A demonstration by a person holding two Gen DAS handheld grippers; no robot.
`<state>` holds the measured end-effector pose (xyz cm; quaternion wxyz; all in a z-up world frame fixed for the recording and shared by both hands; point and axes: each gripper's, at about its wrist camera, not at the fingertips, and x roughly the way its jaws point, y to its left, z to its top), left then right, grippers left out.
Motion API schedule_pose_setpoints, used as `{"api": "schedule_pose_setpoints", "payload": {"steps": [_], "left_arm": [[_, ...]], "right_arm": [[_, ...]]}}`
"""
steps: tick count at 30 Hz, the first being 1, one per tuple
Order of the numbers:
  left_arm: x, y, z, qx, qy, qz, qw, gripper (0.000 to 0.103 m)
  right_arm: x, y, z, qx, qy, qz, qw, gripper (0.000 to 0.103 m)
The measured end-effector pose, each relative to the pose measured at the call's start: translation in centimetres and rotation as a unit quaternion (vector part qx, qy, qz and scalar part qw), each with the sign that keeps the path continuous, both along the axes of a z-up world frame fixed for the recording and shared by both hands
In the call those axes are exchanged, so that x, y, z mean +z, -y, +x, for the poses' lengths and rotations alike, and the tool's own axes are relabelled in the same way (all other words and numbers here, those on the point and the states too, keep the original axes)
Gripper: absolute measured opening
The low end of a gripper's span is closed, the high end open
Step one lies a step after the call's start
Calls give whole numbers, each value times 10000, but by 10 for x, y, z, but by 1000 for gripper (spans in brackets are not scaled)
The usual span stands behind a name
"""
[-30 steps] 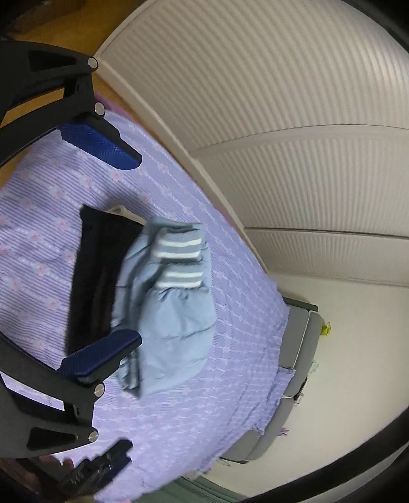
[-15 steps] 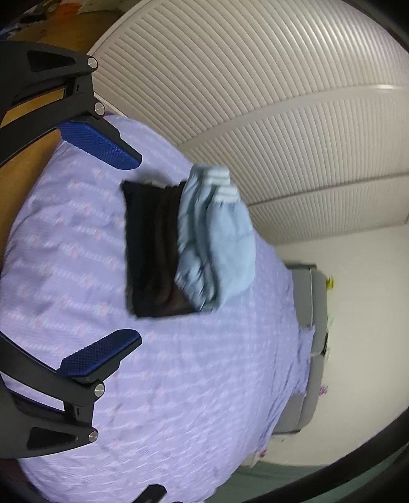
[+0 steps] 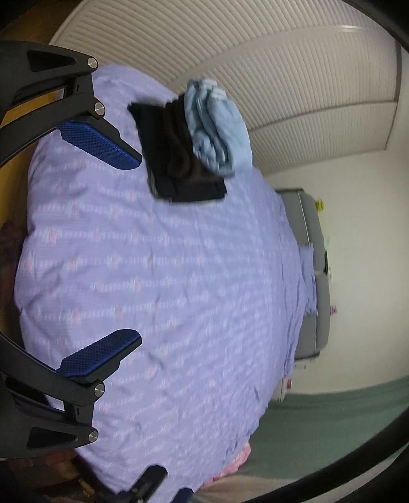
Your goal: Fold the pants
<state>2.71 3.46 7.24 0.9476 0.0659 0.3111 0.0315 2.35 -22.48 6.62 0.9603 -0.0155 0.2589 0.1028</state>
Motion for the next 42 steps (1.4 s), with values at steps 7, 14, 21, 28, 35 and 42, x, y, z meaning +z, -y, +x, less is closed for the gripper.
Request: {"api": "schedule_pose_setpoints", "payload": {"steps": [7, 14, 21, 28, 35, 42], "left_arm": [[-18, 30, -13, -251, -57, -486, 9985, 103], [-27, 45, -12, -281, -164, -315, 9990, 103], [-20, 42, -17, -302, -132, -403, 9986, 103], [-17, 40, -19, -238, -106, -427, 9987, 103], [-13, 40, -22, -250, -44, -480, 9985, 103], [-9, 46, -27, -275, 66, -373, 9989, 103]], "right_arm": [[-4, 36, -24, -321, 100, 50, 9994, 99], [-5, 47, -32, -538, 139, 22, 9985, 99], [-5, 42, -30, -476, 84, -3, 9988, 99], [-6, 38, -34, -435, 94, -26, 9990, 99], [-9, 37, -36, -411, 99, 10, 9991, 99], [-10, 37, -37, -428, 94, 54, 9990, 99]]}}
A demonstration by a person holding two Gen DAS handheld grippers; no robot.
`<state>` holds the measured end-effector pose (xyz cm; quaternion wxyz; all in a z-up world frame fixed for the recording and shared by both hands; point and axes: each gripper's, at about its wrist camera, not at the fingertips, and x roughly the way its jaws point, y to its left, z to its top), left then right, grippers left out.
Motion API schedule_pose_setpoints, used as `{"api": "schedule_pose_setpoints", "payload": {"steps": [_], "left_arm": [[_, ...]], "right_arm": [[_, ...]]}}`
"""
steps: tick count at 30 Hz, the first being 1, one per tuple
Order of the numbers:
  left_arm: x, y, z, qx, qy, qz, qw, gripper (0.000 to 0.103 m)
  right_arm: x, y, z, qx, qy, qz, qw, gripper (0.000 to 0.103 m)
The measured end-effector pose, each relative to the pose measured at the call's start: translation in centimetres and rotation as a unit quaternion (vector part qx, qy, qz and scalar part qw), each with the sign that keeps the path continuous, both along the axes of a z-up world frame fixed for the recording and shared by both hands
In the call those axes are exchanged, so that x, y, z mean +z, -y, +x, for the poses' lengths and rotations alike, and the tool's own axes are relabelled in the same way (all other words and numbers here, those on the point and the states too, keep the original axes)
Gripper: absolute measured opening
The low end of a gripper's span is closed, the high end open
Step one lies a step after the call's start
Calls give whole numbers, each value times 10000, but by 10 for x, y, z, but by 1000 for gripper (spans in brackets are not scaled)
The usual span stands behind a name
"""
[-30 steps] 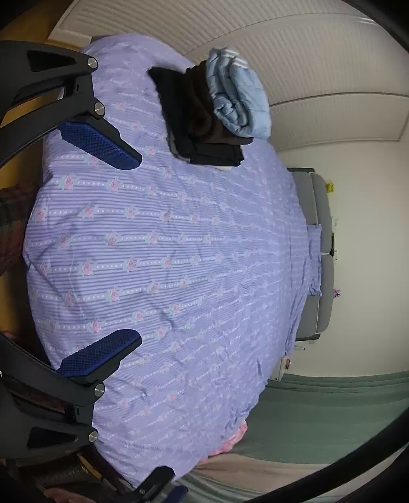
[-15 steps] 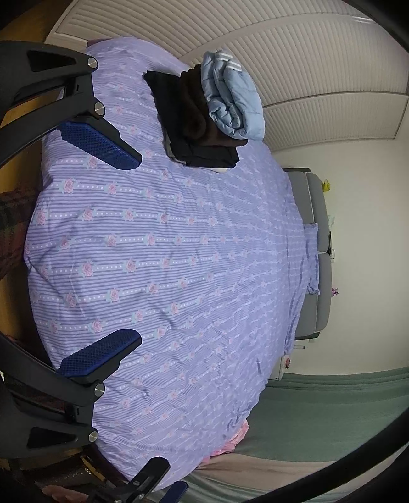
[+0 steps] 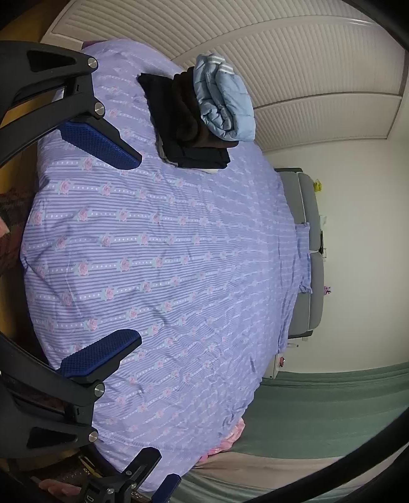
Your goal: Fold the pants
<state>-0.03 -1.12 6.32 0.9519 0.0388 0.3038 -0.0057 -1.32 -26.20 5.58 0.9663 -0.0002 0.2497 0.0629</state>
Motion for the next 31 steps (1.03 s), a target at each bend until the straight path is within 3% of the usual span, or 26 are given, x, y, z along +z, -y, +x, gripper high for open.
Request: {"api": "schedule_pose_setpoints", "payload": {"steps": [31], "left_arm": [[0, 0, 0, 57, -26, -53, 10000, 103]], "right_arm": [[3, 3, -2, -26, 34, 14, 10000, 99]]}}
